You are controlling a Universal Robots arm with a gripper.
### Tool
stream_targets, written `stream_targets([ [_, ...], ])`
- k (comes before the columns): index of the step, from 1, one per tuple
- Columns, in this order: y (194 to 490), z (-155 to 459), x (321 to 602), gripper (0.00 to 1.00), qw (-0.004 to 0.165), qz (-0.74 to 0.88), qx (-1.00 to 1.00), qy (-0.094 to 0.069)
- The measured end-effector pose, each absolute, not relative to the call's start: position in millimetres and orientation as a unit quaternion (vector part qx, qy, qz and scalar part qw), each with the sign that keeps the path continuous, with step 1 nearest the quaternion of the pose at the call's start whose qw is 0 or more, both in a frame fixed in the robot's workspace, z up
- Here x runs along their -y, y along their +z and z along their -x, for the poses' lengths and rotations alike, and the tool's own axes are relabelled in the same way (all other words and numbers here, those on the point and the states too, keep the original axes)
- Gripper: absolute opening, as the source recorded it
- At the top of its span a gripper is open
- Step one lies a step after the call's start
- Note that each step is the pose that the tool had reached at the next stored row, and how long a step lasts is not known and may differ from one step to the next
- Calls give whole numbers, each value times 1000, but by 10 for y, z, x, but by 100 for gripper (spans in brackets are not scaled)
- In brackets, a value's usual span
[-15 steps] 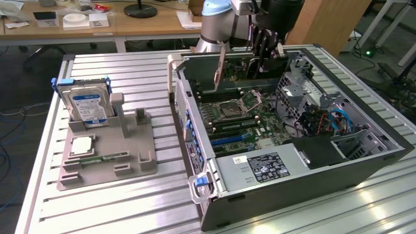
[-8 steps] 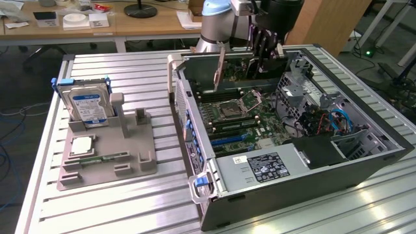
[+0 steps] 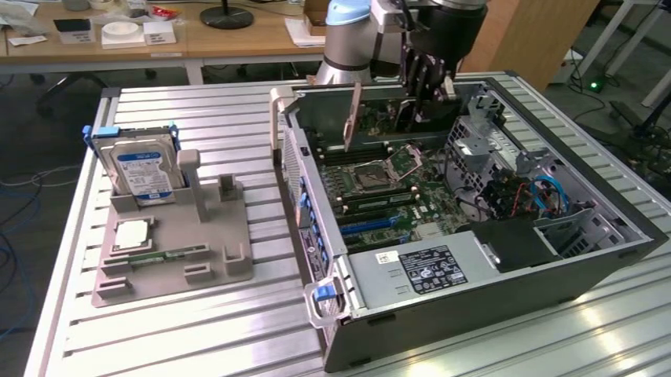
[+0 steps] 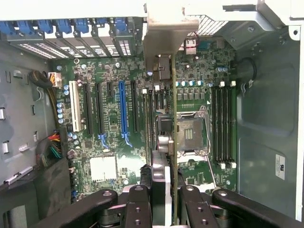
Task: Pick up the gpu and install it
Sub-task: 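Insert the gpu into the slot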
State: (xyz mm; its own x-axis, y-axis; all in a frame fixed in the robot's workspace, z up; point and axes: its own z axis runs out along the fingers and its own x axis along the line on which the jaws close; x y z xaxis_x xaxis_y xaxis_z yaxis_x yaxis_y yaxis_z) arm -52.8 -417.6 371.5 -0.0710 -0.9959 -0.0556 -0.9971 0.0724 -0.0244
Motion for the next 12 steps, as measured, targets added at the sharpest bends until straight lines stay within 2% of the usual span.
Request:
stream_targets([
  [12,3592,552,4266,28,28,682,-731,10],
])
